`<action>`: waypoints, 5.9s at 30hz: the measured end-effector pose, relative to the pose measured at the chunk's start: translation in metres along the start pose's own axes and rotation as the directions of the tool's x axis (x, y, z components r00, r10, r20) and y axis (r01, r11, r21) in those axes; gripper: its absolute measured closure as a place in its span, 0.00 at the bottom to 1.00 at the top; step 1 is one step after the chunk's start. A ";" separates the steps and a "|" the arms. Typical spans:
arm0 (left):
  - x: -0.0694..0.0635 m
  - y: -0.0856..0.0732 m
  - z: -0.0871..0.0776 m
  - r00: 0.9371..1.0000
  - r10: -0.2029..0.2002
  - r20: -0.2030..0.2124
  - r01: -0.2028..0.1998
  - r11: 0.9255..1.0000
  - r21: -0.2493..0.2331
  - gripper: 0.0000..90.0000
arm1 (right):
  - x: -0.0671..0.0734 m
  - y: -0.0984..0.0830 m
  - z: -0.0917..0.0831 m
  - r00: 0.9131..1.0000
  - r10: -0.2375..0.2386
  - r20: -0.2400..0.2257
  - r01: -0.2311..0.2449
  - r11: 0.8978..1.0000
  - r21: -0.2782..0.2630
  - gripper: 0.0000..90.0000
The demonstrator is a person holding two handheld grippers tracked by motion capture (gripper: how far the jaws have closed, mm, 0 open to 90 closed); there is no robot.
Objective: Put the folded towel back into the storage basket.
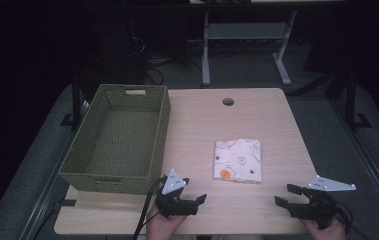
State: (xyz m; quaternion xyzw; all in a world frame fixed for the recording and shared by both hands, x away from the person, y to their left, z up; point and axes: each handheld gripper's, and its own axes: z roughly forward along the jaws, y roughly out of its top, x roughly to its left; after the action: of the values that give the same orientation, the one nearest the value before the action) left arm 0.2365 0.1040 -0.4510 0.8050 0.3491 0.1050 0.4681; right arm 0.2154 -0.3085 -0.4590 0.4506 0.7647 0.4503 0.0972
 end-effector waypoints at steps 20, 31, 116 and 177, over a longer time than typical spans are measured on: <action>0.002 0.019 0.017 1.000 -0.010 0.003 0.010 1.000 -0.011 0.25 | -0.006 0.025 0.014 0.999 0.020 -0.037 -0.019 1.000 0.011 0.27; 0.006 0.036 0.033 1.000 -0.020 0.012 0.020 1.000 -0.008 0.25 | -0.011 0.036 0.018 0.999 0.038 -0.034 -0.037 0.999 0.025 0.27; 0.050 0.084 0.136 0.986 -0.160 -0.047 0.166 0.959 0.228 0.37 | -0.052 0.103 0.113 0.992 0.121 0.033 -0.125 0.971 0.205 0.38; 0.052 0.110 0.114 0.994 -0.112 0.012 0.106 0.968 0.226 0.94 | -0.050 0.112 0.107 0.952 0.279 -0.122 -0.261 0.954 0.146 0.94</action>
State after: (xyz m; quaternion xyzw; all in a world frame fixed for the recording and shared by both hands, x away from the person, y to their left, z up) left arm 0.3824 0.0263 -0.4297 0.8337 0.3968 0.0289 0.3831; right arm 0.3709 -0.2618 -0.4464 0.5233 0.7279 0.4402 -0.0491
